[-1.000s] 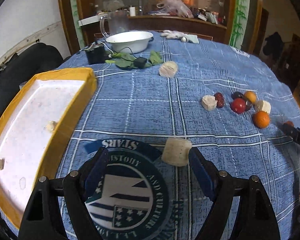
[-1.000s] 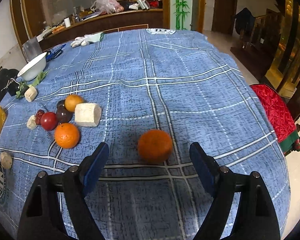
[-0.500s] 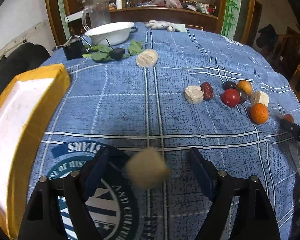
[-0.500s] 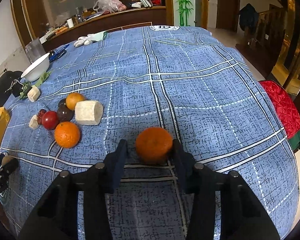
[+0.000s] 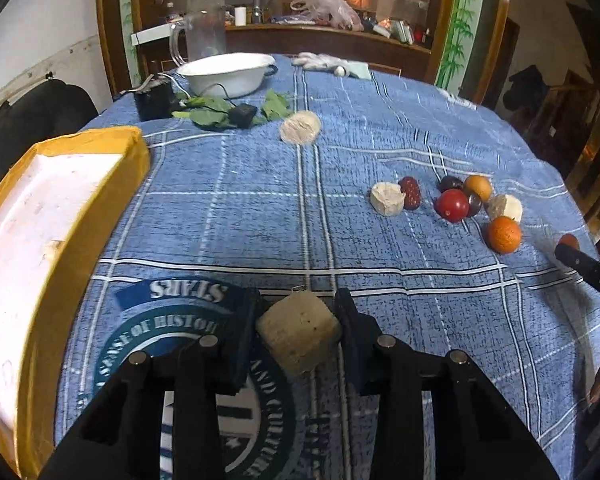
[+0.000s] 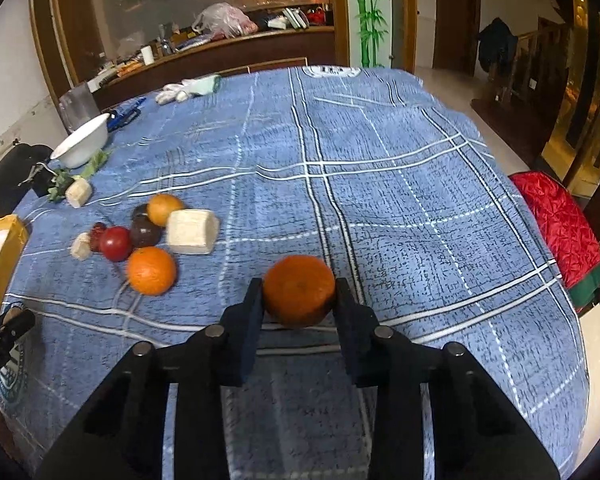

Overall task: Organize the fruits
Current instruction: 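Lift sponge cube with left tool while right tool lifts the orange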

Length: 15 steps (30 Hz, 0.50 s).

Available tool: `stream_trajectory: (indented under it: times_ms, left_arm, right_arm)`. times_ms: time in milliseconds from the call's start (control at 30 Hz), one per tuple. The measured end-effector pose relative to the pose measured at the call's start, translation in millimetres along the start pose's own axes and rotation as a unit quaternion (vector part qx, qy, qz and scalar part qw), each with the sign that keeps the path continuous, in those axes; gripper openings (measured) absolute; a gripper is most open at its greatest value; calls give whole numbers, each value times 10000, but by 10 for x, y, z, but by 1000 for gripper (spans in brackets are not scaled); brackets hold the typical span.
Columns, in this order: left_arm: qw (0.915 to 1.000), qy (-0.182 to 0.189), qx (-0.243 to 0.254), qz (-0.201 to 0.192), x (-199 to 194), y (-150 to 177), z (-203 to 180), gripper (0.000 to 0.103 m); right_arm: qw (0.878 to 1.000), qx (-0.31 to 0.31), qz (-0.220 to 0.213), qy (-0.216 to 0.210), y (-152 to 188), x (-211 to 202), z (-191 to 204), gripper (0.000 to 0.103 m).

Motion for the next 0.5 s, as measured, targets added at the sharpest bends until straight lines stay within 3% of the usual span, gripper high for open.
stream_trajectory:
  times_ms: [500]
  left_arm:
    - [9992,90,-283,-271,-404,121,307,37]
  right_arm:
    - [9976,-356,-341,-482,122,-451,621,36]
Point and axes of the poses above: each gripper's, at about its wrist camera, not at the fingertips, and x roughly the way its jaws point, z to its left, y to its underside, the point moved 8 cm from there along x, roughly the way its jaws point, and after that the axes turned 3 degrees about -y, right-handed, at the moved point
